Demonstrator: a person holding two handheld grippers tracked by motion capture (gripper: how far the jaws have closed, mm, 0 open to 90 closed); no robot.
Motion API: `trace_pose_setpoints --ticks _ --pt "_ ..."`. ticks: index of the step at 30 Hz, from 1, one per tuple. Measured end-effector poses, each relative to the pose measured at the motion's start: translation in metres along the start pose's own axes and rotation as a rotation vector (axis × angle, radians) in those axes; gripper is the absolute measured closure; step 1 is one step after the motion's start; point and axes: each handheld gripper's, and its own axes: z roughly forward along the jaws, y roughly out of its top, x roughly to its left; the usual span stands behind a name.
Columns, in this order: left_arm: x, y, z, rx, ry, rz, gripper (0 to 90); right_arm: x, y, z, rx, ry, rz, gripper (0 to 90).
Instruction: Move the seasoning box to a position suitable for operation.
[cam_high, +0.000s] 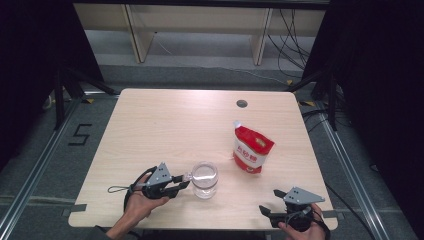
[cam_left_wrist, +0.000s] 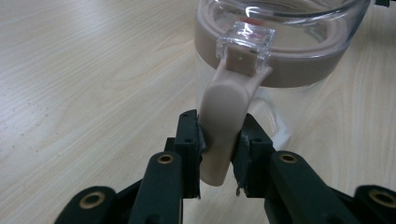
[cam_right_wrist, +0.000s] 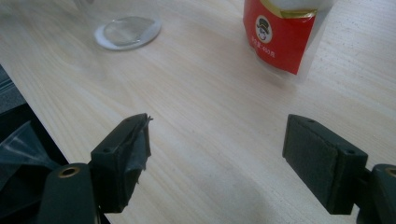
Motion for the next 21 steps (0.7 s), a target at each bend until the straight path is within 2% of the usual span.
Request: trace_pose_setpoints --ticks 2,3,4,5,8,9,10,11,13,15,17,18,19,20,21 --pt "-0.0013 -0.0001 0.0013 -0.006 0.001 -0.008 73.0 0.0008 0.0003 -0.0015 -0.004 -0.014 -0.004 23.9" --pt "-0.0009 0.0000 0.0014 -0.003 0.002 0.003 73.0 0.0030 0.0002 -0.0023 0.007 -0.011 0.025 23.8" --pt "-0.0014 0.0002 0.0018 -0.008 -0.003 0.003 73.0 0.0033 0.0003 -0.0013 0.001 0.005 0.021 23.9" --pt "0.0004 0.0005 0.0019 -0.006 -0.007 0.028 73.0 0.0024 0.0004 -0.0011 -0.001 0.002 0.012 23.9" --pt "-0.0014 0.0000 0.0036 -0.014 -0.016 0.002 72.9 0.0008 0.0006 -0.0002 -0.007 -0.001 -0.004 23.9" --pt "-0.0012 0.0003 0.0033 -0.003 -0.007 0.008 72.8 0.0014 0.0005 -0.0010 0.002 -0.008 0.002 23.9" --pt "-0.0009 0.0006 0.0040 -0.012 -0.011 0.014 72.7 0.0006 0.0005 -0.0011 -0.005 -0.012 -0.009 23.9" --pt "-0.0011 0.0006 0.0044 -0.013 -0.012 0.010 72.7 0.0024 0.0003 -0.0016 -0.002 -0.015 0.013 23.9" --pt "-0.0015 0.0003 0.0049 -0.015 -0.014 0.002 72.7 0.0005 0.0005 -0.0013 -0.005 -0.006 -0.005 23.9" --pt "-0.0004 0.0009 0.0057 -0.019 -0.021 0.006 72.3 0.0017 0.0004 -0.0020 -0.001 -0.009 0.009 23.9" --pt "-0.0006 0.0007 0.0058 -0.021 -0.019 0.007 71.5 0.0014 0.0005 -0.0008 -0.008 -0.008 0.000 23.9" --pt "-0.0012 0.0005 0.0057 -0.018 -0.021 0.000 69.3 0.0017 0.0005 -0.0006 -0.009 -0.006 0.003 23.9" --pt "-0.0007 0.0010 0.0049 -0.017 -0.008 0.015 63.6 0.0017 0.0007 -0.0012 -0.005 -0.011 0.005 23.9" --pt "-0.0002 0.0014 0.0037 -0.006 0.002 0.017 54.1 0.0017 0.0007 -0.0016 -0.005 -0.018 0.006 23.9" --pt "-0.0009 0.0010 0.0020 0.007 -0.005 -0.013 54.1 0.0017 0.0007 -0.0016 -0.005 -0.018 0.006 23.9"
